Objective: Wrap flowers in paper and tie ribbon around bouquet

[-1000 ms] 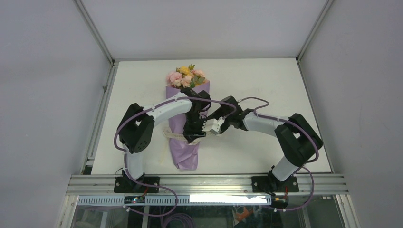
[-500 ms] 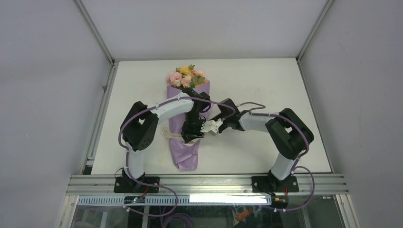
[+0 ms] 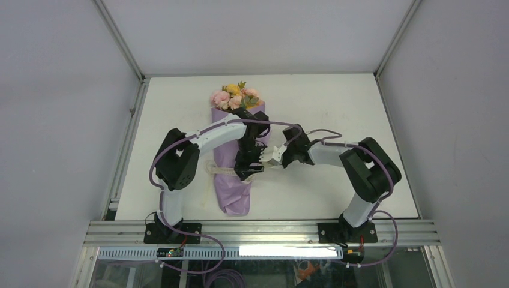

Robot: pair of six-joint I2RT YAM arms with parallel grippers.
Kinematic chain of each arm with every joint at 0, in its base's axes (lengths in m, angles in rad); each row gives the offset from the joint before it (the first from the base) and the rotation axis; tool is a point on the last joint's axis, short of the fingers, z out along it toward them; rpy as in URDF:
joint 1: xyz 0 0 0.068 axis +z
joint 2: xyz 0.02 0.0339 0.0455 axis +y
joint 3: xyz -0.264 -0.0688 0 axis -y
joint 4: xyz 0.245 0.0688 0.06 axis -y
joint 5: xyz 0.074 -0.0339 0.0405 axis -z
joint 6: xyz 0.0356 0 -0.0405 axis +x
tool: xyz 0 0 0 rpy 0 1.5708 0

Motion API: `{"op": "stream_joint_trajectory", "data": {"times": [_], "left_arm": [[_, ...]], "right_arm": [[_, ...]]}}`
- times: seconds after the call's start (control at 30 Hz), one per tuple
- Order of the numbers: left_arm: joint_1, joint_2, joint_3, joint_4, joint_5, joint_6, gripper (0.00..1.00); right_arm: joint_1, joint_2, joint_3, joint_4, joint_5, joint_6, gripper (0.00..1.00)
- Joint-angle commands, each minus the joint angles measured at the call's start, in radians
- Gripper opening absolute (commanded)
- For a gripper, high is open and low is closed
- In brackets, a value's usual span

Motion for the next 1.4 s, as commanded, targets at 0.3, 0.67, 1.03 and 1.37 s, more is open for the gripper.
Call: {"op": "stream_joint_trajectory", "data": {"times": [0.3, 0.67, 1.03, 1.37], "left_arm": [[-0.056, 0.053, 0.123, 0.052, 0.065, -0.172, 0.90], [-0.110, 0.119, 0.093, 0.174, -0.077, -0.269, 0.72], [-0.107, 0.095, 0.066, 0.228, -0.055, -0.271, 0.00], [-0.089, -0.002, 0.021, 0.383, -0.060, -0.287, 0.00]], "right_arm": [[-0.099, -0.192, -0.039, -0.181, 0.104, -0.185, 0.00], [-0.204, -0.298, -0.078, -0.219, 0.014, -0.317, 0.14], [-0.251, -0.224, -0.053, -0.130, -0.169, -0.395, 0.26], [-0.273, -0.116, -0.029, -0.045, -0.186, -0.387, 0.50]]}}
